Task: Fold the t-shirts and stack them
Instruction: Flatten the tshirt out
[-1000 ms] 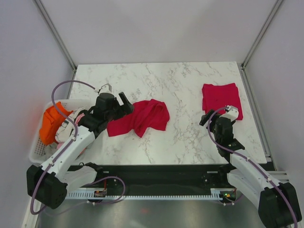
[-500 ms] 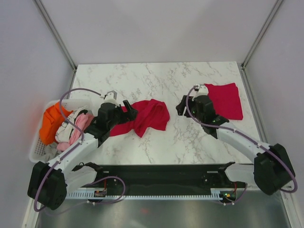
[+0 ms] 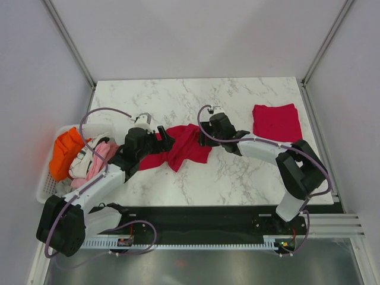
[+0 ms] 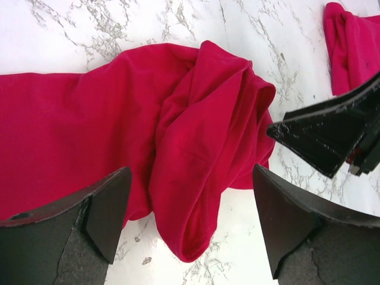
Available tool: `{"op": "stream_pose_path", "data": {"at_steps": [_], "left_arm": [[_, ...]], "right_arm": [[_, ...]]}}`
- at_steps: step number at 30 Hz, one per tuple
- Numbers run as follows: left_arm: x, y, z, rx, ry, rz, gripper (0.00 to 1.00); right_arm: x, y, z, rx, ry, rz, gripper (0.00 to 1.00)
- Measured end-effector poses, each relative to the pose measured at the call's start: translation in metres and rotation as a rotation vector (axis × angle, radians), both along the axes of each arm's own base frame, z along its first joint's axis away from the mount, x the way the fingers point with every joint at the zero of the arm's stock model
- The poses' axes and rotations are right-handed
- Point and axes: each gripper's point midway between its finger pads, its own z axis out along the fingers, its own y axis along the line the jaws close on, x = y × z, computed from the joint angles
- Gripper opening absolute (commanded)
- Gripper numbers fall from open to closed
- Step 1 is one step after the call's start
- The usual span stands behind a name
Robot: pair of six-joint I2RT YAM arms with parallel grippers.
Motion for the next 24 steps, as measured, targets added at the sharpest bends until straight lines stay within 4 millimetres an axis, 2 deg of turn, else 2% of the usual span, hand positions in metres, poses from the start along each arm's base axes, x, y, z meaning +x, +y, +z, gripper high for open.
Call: {"op": "stream_pose_path", "data": {"at_steps": [5,8,9,10,12,17,22,24], "left_arm": [[0.000,0.000,-0.001,0.005,0.000,-0.003,0.89],[0.000,0.000,-0.001,0.007,0.000,-0.004,0.89],[0.000,0.000,-0.001,0.007,-0.001,-0.004,0.89],[0.000,0.000,-0.001,0.008,-0.001,-0.004,0.89],[0.000,0.000,-0.001,0.010,-0.002,-0.005,0.89],[0.000,0.001,0.002,0.010,-0.013,-0.007,0.88],[0.000,0.000,0.005,0.007,-0.022,-0.008,0.88],[-0.001,0.000,0.007,0.005,-0.026,-0.009,0.88]], "right_arm": [[0.025,0.009,0.002,-0.018,-0.022,-0.033,0.63],[0.038,0.011,-0.005,-0.053,-0.028,-0.052,0.49],[0.039,0.010,-0.008,-0.067,-0.026,-0.052,0.21],[0.040,0.009,-0.011,-0.078,-0.024,-0.051,0.08],[0.039,0.003,-0.015,-0.110,-0.019,-0.054,0.00],[0.036,-0.018,-0.010,-0.143,-0.035,-0.088,0.00],[0.023,-0.070,0.007,-0.150,-0.071,-0.188,0.03],[0.017,-0.092,0.010,-0.159,-0.089,-0.242,0.14]]}}
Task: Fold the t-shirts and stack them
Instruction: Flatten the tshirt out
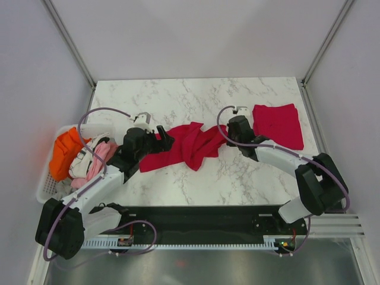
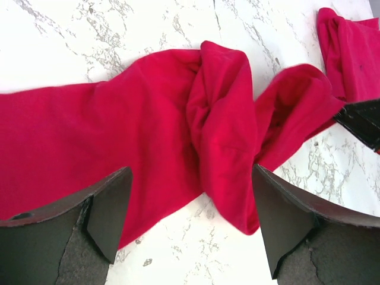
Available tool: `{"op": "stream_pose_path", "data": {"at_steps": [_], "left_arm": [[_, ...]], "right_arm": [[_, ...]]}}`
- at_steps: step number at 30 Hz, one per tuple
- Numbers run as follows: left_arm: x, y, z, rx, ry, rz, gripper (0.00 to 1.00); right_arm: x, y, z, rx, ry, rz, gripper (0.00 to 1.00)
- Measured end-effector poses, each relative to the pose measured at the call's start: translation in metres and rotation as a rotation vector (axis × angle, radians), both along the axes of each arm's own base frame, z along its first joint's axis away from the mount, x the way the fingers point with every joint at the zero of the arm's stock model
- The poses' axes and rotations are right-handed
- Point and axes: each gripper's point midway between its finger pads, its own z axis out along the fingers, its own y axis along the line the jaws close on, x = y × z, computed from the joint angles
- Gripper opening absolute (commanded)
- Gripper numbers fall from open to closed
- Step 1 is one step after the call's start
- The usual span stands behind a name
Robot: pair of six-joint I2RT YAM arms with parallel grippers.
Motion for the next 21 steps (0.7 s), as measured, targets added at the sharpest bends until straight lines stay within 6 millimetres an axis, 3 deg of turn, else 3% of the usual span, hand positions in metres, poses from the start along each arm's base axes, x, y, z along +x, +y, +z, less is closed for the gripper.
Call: {"op": "stream_pose_path", "data": {"at_steps": [1,3,5,8,9,11,21], "left_arm": [[0.000,0.000,0.001,-0.001,-0.002,0.000,0.88],[-0.001,0.000,0.002,-0.004,-0.009,-0.002,0.88],[-0.003,-0.001,0.002,-0.007,-0.017,-0.006,0.88],[-0.006,0.000,0.000,-0.010,-0.025,-0.010,0.88],[-0.007,0.000,0.000,-0.009,-0.028,-0.013,0.88],[-0.009,0.000,0.000,-0.010,-0.035,-0.016,0.88],[-0.010,-0.003,0.010,-0.029,-0.074,-0.034,0.88]], "right_arm": [[-0.004,-0.010,0.000,-0.007,-0.006,-0.023,0.17],[-0.014,-0.026,-0.003,-0.015,-0.018,-0.061,0.39],[-0.023,-0.037,-0.006,-0.023,-0.032,-0.081,0.52],[-0.033,-0.047,-0.006,-0.021,-0.067,-0.096,0.69],[-0.035,-0.049,-0.005,-0.016,-0.081,-0.100,0.83],[-0.036,-0.052,0.000,-0.006,-0.109,-0.106,0.98],[-0.033,-0.051,0.056,0.118,-0.279,-0.133,0.98]]}}
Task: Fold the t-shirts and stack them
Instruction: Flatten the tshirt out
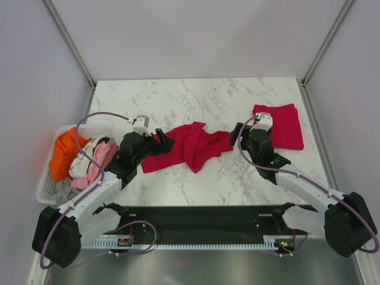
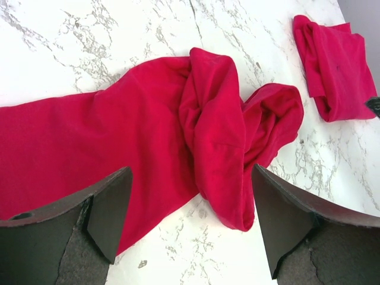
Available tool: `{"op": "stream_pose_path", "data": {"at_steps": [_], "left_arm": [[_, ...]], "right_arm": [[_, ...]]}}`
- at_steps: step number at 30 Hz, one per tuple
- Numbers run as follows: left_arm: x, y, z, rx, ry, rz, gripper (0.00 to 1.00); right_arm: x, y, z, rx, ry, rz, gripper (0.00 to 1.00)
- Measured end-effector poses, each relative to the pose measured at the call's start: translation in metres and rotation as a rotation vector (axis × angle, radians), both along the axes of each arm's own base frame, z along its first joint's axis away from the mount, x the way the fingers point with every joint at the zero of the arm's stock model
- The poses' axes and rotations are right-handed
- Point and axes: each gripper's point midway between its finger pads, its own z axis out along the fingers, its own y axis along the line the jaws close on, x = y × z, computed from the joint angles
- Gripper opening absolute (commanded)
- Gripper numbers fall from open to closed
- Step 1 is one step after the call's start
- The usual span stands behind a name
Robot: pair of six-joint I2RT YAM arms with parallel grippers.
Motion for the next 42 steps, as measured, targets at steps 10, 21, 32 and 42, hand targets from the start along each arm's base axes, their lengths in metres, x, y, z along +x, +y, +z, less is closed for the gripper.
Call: {"op": "stream_pose_path", "data": {"at_steps": [10,21,32,42], "left_arm": [[-0.005,0.002,0.010,-0.020,-0.042,0.000,0.88],[-0.004,0.004,0.009,-0.018,-0.044,0.008,0.88],[0.000,0.012,-0.013,0.031,0.018,0.060,0.87],[0.001,0.017,-0.018,0.049,0.034,0.082,0.87]], "right_arm": [[-0.010,0.006,0.009,0.039,0.011,0.053,0.94],[-0.048,0.102,-0.029,-0.030,0.217,0.467,0.70],[-0.108,0.174,-0.049,-0.080,0.270,0.790,0.70],[-0.105,0.192,-0.101,-0.219,0.323,0.815,0.51]]}}
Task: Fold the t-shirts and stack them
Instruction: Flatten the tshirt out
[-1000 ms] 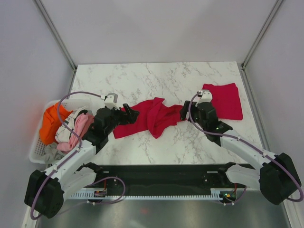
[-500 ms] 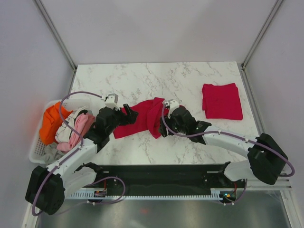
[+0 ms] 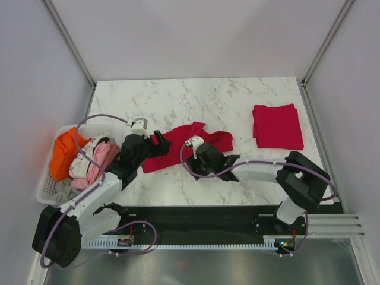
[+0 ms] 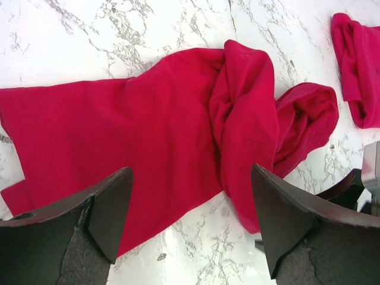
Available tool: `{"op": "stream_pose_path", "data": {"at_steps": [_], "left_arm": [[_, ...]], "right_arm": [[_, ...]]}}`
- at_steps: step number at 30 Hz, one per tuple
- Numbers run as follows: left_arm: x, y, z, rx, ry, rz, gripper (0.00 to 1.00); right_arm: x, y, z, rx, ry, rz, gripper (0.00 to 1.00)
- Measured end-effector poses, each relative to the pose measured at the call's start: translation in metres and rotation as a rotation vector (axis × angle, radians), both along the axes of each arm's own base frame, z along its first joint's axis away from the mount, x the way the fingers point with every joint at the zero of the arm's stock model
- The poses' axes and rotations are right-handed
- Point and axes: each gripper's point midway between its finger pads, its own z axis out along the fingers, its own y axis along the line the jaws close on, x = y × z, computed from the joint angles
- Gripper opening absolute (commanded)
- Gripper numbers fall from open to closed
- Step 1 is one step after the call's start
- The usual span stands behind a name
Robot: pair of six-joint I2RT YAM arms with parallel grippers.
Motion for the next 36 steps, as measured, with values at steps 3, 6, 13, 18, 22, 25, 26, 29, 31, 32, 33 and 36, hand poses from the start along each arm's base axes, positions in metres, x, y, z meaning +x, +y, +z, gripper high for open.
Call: {"op": "stream_pose_path", "data": {"at_steps": [3,6,13,18,22,25,26,29,31,32,33,36], "left_arm": [[0.000,0.000,0.000,0.001,0.001,0.002,0.87],[0.000,0.000,-0.001,0.002,0.004,0.001,0.87],[-0.002,-0.005,0.003,-0.016,-0.005,-0.030,0.88],[-0.004,-0.009,0.004,-0.025,-0.006,-0.051,0.87],[-0.002,-0.007,0.001,-0.016,0.012,-0.032,0.87],[0.010,-0.009,-0.004,0.011,0.076,0.000,0.87],[0.016,-0.010,-0.004,0.021,0.096,0.010,0.87],[0.034,-0.010,-0.010,0.065,0.162,0.054,0.85],[0.040,-0.004,-0.015,0.102,0.205,0.105,0.85],[0.041,0.000,-0.019,0.118,0.223,0.130,0.85],[0.040,0.006,-0.024,0.137,0.244,0.162,0.85],[0.033,0.027,-0.038,0.178,0.308,0.244,0.81]], "right_arm": [[0.009,-0.001,-0.001,-0.023,-0.034,-0.026,0.10],[0.017,-0.007,0.009,-0.024,-0.064,-0.076,0.00],[0.052,-0.064,0.118,0.177,-0.202,-0.321,0.00],[0.070,-0.147,0.149,0.218,-0.270,-0.634,0.00],[0.052,-0.192,0.099,0.101,-0.196,-0.753,0.00],[0.035,-0.204,0.069,0.022,-0.131,-0.762,0.00],[0.031,-0.206,0.064,0.010,-0.118,-0.767,0.00],[0.025,-0.216,0.065,0.004,-0.119,-0.811,0.00],[0.024,-0.228,0.073,0.012,-0.146,-0.872,0.00],[0.024,-0.233,0.076,0.015,-0.159,-0.899,0.00],[0.024,-0.240,0.080,0.019,-0.172,-0.932,0.00],[0.025,-0.257,0.087,0.017,-0.201,-1.015,0.00]]}}
